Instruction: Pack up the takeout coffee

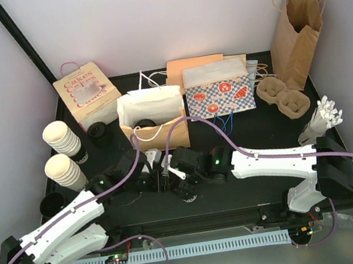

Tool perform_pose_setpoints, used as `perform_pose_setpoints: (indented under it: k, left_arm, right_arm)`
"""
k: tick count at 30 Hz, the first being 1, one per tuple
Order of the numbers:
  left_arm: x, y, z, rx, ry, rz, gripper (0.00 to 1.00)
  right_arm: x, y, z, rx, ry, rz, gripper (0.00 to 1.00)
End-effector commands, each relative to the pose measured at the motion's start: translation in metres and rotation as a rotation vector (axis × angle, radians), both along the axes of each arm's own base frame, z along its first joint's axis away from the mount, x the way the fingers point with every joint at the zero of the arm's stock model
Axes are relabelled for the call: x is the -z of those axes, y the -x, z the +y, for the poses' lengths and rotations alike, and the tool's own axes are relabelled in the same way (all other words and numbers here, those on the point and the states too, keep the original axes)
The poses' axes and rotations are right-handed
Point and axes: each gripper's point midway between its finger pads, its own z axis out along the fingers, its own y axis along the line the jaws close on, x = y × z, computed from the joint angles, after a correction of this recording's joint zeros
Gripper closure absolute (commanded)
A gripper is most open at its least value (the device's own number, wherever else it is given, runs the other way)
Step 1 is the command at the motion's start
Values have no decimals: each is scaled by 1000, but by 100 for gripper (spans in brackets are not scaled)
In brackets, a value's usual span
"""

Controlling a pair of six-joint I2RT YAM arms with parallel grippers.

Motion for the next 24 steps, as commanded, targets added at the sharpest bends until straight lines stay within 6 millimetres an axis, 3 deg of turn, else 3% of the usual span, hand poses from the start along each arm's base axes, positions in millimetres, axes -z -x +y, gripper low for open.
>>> perform_pose_setpoints:
  k: [1, 6, 9, 15, 19, 24]
  left_arm:
    - [-70, -20, 4, -33, 63, -222, 24]
    - [-105, -27, 32, -135, 70, -363, 18]
    - [-114, -29, 48, -182, 47, -408, 15]
    - [-111, -34, 69, -249, -36, -418, 14]
    - [-110, -34, 71, -251, -38, -415, 13]
    - [-109, -32, 74, -260, -35, -415, 13]
  right_arm:
    - [29, -3, -37, 70, 156, -11, 37]
    - [21, -15, -32, 123, 99, -61, 37]
    - [19, -22, -24, 160, 46, -84, 38]
    - [24, -46, -12, 250, 4, -174, 38]
    - [28, -45, -10, 249, -8, -167, 38]
    - [24, -42, -24, 268, -28, -178, 36]
